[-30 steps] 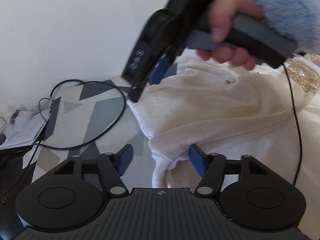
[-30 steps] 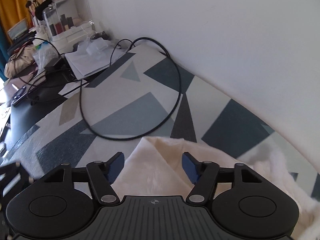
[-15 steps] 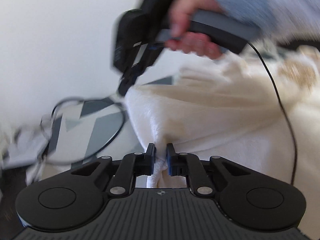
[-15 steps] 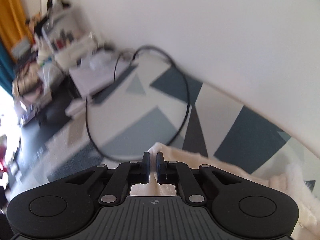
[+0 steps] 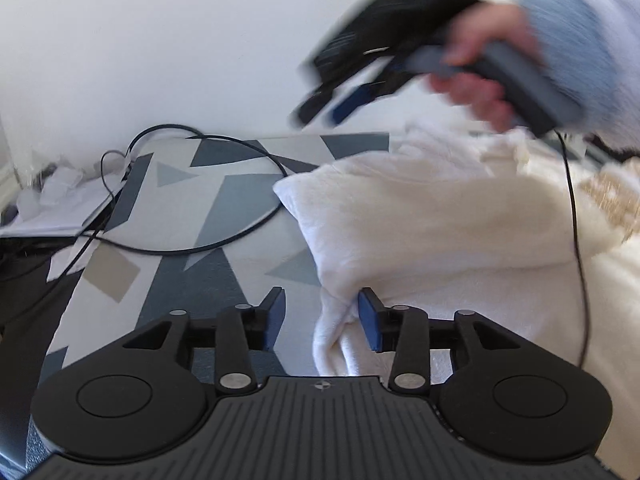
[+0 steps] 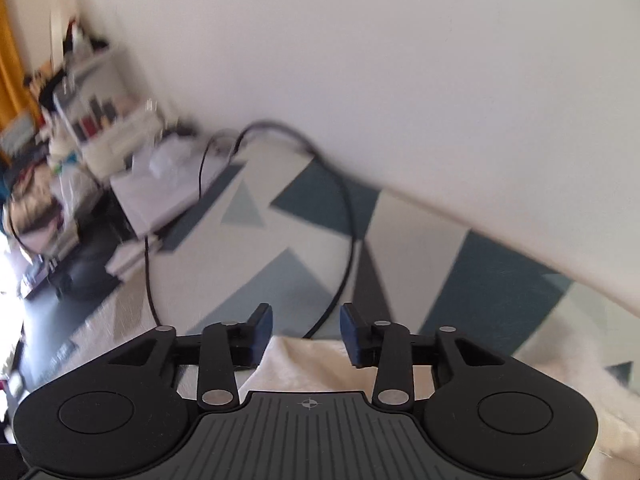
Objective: Fold clothes
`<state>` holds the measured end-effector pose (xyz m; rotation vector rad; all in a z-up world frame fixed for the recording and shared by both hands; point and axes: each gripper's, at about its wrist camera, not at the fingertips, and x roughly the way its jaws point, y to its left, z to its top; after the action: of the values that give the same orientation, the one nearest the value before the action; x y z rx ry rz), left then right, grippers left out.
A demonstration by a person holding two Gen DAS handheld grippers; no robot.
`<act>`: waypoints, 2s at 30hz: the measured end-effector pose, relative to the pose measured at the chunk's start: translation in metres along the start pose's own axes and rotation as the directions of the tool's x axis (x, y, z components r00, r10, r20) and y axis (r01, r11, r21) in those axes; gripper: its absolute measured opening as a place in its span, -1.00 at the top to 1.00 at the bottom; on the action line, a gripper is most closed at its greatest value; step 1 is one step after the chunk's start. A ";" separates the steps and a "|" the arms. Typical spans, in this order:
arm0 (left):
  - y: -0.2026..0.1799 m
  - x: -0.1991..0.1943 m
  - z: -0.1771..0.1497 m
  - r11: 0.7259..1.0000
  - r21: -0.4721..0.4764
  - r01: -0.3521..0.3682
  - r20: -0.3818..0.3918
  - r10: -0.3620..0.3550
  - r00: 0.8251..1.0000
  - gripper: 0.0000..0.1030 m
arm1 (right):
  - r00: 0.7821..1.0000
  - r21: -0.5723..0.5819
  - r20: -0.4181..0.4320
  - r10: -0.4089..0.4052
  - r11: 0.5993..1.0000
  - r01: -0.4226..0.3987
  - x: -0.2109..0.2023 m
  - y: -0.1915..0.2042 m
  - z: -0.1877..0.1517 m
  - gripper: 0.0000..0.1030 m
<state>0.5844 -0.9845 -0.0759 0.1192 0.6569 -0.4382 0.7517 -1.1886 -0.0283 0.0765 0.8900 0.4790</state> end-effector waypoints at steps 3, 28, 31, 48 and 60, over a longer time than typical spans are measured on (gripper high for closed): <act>0.018 -0.011 0.015 0.990 -0.132 0.045 0.036 -0.040 0.999 -0.04 | 0.996 0.051 0.087 -0.031 0.998 0.026 -0.055 -0.032 -0.013 0.06; -0.044 0.063 0.041 0.996 -0.087 -0.029 -0.160 0.015 0.987 -0.51 | 0.864 0.547 0.043 -0.502 0.736 0.400 -0.233 -0.161 -0.242 -0.19; -0.045 0.063 0.038 0.995 -0.089 -0.052 -0.164 0.037 0.986 -0.54 | 0.907 0.558 0.016 -0.421 0.757 0.341 -0.219 -0.176 -0.244 0.40; -0.061 0.067 0.023 0.981 -0.093 -0.171 -0.131 0.158 0.979 -0.81 | 0.845 0.529 0.280 -0.456 0.808 0.260 -0.234 -0.180 -0.213 0.88; -0.058 0.074 0.024 0.974 -0.121 -0.190 -0.158 0.170 0.973 -0.99 | 0.861 0.598 0.180 -0.475 0.748 0.288 -0.234 -0.202 -0.252 0.12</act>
<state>0.6254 -1.0687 -0.1011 0.0818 0.8109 -0.2097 0.5100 -1.5028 -0.0695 0.4839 0.6675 -0.2035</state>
